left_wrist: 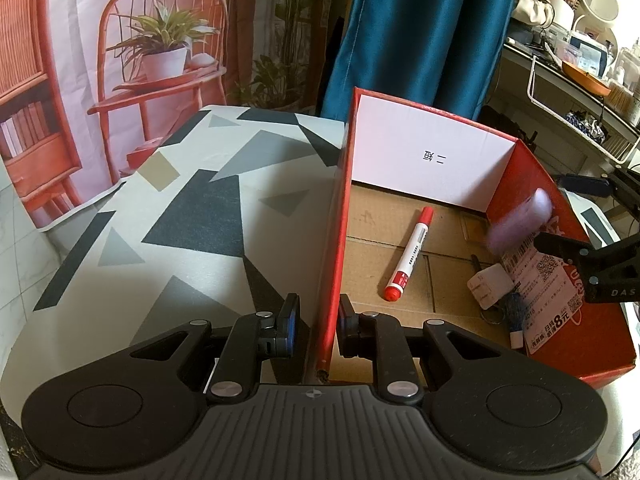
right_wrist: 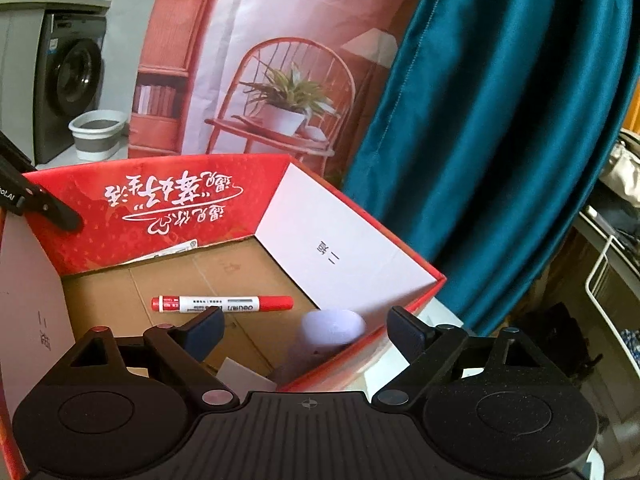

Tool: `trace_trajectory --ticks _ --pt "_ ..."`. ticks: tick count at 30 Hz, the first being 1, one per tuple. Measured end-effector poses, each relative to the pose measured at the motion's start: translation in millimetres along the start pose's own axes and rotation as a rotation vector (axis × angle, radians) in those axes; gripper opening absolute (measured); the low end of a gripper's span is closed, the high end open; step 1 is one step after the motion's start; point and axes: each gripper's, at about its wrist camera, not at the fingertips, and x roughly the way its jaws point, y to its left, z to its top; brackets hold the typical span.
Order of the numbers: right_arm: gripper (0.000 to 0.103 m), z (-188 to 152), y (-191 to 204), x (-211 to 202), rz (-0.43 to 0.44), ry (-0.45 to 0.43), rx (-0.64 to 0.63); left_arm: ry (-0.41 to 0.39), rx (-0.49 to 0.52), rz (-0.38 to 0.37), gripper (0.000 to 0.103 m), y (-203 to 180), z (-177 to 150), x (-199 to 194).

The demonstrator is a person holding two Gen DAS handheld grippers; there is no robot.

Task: Organize rigid objects
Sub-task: 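Return the right tool to the table and grasp the pink checkered mascara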

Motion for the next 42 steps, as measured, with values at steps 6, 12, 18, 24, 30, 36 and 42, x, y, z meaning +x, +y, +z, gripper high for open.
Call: trace_trajectory --ticks 6,12,18,24,30,36,42 --pt "0.086 -10 -10 -11 -0.033 -0.012 0.057 0.000 0.000 0.001 0.021 0 0 0" --pt "0.086 -27 -34 -34 -0.108 -0.065 0.224 -0.001 0.000 0.000 0.021 0 0 1" --pt "0.086 -66 -61 -49 -0.203 -0.062 0.422 0.000 0.000 0.000 0.021 0 -1 1" --pt "0.082 -118 -83 -49 -0.293 0.020 0.558 0.000 0.001 0.000 0.021 0 -1 1" --pt "0.079 -150 -99 -31 -0.344 0.114 0.609 0.000 0.001 0.002 0.021 1 -1 0" --pt "0.078 -138 -91 -2 -0.276 0.155 0.465 0.004 0.010 0.006 0.021 1 -1 1" --pt "0.065 -133 -89 39 -0.220 0.271 0.310 0.010 0.017 0.007 0.021 1 0 2"
